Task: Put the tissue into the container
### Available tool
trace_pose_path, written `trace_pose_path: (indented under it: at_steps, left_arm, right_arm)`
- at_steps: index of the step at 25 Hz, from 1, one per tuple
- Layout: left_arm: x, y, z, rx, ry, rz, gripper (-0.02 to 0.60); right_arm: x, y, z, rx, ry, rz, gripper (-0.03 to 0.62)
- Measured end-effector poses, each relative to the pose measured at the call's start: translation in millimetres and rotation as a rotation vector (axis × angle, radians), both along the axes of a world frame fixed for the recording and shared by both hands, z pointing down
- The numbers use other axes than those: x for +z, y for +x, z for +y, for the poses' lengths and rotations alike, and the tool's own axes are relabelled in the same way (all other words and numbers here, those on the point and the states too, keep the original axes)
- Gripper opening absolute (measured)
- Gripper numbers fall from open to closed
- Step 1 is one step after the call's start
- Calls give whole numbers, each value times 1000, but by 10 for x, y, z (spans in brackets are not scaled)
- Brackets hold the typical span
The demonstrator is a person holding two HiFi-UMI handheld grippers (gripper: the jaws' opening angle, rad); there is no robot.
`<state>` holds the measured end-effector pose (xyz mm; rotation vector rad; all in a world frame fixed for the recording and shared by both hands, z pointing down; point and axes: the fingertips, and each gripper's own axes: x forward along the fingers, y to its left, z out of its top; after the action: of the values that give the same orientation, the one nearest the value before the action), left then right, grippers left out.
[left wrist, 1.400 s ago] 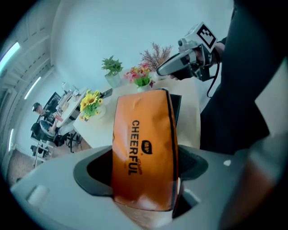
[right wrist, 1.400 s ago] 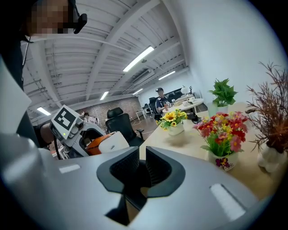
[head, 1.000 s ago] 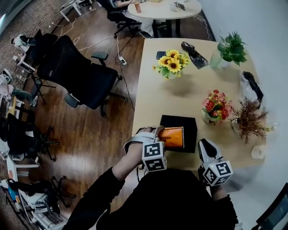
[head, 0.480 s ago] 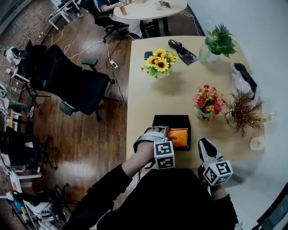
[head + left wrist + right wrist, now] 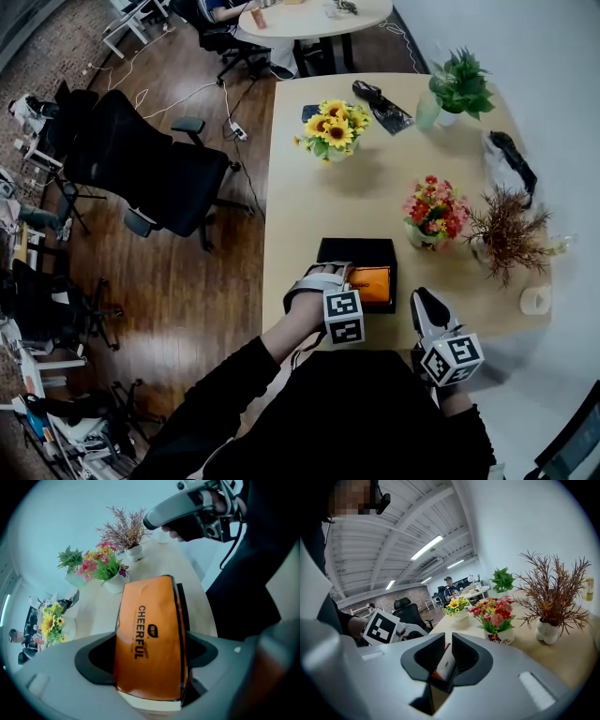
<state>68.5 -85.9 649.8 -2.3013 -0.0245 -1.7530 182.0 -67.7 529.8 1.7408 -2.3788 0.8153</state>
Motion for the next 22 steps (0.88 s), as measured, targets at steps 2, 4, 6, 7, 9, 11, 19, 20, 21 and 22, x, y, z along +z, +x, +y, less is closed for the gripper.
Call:
trace_pose_path:
  at_steps: [2,4,6,7,9,11,19,20,21,22]
  left_arm:
    - [-64,4,-22,-28,-1,38,407]
    - [-148,6,-51,-61,4,82,407]
    - [-215,-4,-66,-94,-2,117,407]
    - [-244,-12,-69,-118,-11,141,407]
    - [-328,-23,-64,-193,-55,217,407]
    - [-471,-25,-40,-284,-128,324,407]
    - [-1047,-209,2,-621,-337,748,387]
    - [-1101,-236,-34,-670,-344,805,379]
    - [-1145,-262,-68,-717,-348,858,371]
    - [-1183,-288,-94,-760,-349,904,368]
  right_arm:
    - [0,3,-6,0,1,-2,48]
    - [6,5,-14,-1,0,-2,48]
    - [13,1,-25,-5,0,-2,48]
    - [15,-5,-30,-7,0,-3,48]
    - [9,-21,-47,-15,2,-3,48]
    - [-1,-39,-74,-23,4,-2,48]
    - [-62,-179,-171,-73,17,2,48]
    - [-72,-195,-191,-80,21,3,48]
    - [-79,-210,-209,-86,23,4,48]
    - [-85,-225,-222,-92,26,4,48]
